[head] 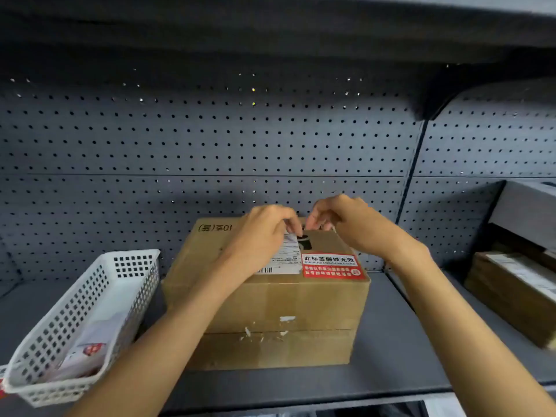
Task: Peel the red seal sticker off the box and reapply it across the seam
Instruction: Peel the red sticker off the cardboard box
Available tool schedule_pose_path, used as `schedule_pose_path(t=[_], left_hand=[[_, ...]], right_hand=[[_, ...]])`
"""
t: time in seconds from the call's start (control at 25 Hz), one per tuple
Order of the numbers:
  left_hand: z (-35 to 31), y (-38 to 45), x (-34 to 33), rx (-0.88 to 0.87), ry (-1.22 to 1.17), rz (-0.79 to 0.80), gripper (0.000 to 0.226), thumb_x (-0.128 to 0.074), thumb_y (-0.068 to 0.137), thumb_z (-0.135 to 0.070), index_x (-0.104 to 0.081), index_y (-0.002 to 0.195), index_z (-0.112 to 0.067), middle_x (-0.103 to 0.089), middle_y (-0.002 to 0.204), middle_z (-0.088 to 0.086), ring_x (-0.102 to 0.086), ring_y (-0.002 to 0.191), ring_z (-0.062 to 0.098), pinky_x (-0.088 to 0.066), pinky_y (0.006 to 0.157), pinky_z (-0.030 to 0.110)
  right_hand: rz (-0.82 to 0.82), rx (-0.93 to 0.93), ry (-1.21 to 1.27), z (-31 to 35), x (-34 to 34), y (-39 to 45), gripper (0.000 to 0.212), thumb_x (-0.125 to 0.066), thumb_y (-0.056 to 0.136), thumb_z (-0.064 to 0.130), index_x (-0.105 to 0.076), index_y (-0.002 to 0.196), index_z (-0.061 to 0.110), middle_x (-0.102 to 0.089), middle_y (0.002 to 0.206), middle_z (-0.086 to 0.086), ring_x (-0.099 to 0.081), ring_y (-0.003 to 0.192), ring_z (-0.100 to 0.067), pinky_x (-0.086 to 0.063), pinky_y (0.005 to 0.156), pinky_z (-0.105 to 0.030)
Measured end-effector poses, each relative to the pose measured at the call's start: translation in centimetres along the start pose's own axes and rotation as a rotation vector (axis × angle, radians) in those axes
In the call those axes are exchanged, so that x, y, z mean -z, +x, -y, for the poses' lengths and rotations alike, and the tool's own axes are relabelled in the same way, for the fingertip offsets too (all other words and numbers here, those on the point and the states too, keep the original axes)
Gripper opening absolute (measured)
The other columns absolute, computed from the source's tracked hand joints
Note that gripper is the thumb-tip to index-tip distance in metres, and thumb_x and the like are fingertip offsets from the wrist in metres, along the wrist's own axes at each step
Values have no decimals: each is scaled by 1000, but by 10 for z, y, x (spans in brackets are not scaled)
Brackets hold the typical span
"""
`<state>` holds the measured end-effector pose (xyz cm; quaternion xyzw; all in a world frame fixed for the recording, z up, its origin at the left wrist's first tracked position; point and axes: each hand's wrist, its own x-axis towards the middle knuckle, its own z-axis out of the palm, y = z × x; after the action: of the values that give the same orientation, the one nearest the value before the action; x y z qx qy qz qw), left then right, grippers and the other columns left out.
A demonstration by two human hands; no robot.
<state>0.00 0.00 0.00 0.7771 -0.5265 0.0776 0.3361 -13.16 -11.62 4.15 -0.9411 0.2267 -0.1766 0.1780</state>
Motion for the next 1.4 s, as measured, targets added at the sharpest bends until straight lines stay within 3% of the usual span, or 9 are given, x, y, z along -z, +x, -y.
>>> schedule_pose_path(t=[0.12, 0.24, 0.48, 0.72, 0.92, 1.08, 1.24, 1.4], left_hand=[[4, 4, -16, 33, 20, 100, 39, -42, 94, -1, -66, 74, -26, -71, 84, -3, -69, 82, 19, -58, 77, 47], [7, 5, -19, 84, -15, 126, 42, -39, 97, -5, -58, 71, -32, -64, 78, -7, -68, 80, 25, -57, 75, 50], [5, 3, -16, 71, 4, 136, 40, -37, 95, -2, -59, 78, -31, -57, 75, -15, -62, 81, 15, -55, 76, 45], [3, 1, -15, 69, 6, 142, 40, -35, 94, 0, -58, 79, -29, -56, 76, -14, -62, 81, 18, -55, 75, 45], [1, 2, -14, 70, 11, 145, 37, -36, 96, -3, -58, 80, -28, -56, 75, -15, -64, 83, 17, -55, 76, 43], [1, 1, -13, 73, 14, 149, 39, -34, 95, 0, -59, 81, -27, -56, 77, -14, -63, 84, 18, -55, 75, 42], [1, 1, -13, 61, 5, 145, 40, -34, 94, 2, -61, 83, -24, -57, 78, -12, -62, 85, 17, -55, 75, 42], [2, 1, -14, 46, 13, 141, 40, -34, 94, 4, -60, 82, -24, -57, 78, -10, -61, 83, 17, -55, 74, 43]], right_hand=[[147, -41, -5, -14, -6, -1, 42, -39, 91, -8, -75, 100, 13, -72, 96, -2, -63, 88, -13, -47, 79, -23], [213, -22, 20, -22, -14, 4, 26, -53, 95, 4, -74, 99, 17, -71, 92, 0, -61, 78, -9, -50, 74, -24], [292, 9, -43, -18, -13, 9, 38, -44, 94, -3, -70, 92, 25, -64, 81, 12, -64, 85, -14, -57, 88, -38], [303, -11, -48, -13, -11, 6, 42, -39, 91, -4, -71, 101, 21, -62, 82, 11, -68, 96, -22, -56, 90, -40], [306, -4, -40, -9, -10, 3, 42, -33, 94, 0, -70, 101, 18, -56, 77, 10, -60, 85, -20, -52, 84, -38], [322, -11, -38, -9, -7, -1, 34, -40, 99, 3, -71, 101, 17, -61, 82, 8, -60, 86, -19, -48, 75, -30], [319, -16, -45, -5, -4, -5, 32, -49, 97, 1, -67, 88, 26, -73, 105, -2, -69, 98, -19, -52, 78, -28], [245, -28, -42, -4, -3, -9, 39, -52, 92, -2, -65, 78, 32, -74, 96, 3, -69, 93, -15, -57, 83, -36]])
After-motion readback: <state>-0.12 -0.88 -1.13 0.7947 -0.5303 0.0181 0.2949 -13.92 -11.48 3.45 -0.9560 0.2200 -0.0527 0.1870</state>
